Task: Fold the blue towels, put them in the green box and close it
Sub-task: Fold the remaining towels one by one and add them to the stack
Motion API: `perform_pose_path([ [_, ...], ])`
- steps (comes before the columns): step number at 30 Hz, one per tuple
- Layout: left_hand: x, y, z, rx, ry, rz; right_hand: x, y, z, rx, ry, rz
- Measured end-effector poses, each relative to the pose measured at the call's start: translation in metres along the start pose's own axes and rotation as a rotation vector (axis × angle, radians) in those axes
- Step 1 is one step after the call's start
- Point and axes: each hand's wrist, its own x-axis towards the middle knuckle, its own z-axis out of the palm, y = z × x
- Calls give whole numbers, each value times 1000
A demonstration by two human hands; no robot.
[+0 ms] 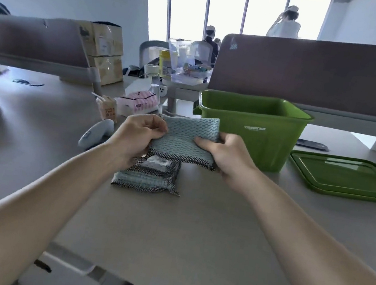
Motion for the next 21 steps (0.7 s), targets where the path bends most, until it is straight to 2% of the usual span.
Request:
perform_pose_path([
  [5, 13, 2, -47, 95, -13, -153, 16, -9, 44, -88, -35, 104],
  [11, 26, -9, -61, 213, -89, -255, 31, 2, 59, -153, -6, 176],
  [16, 32, -19, -61, 395, -120, -229, 36, 12, 61, -175, 1, 211],
  [21, 39, -33, -66, 386, -159, -297, 38, 20, 60, -224, -5, 226],
])
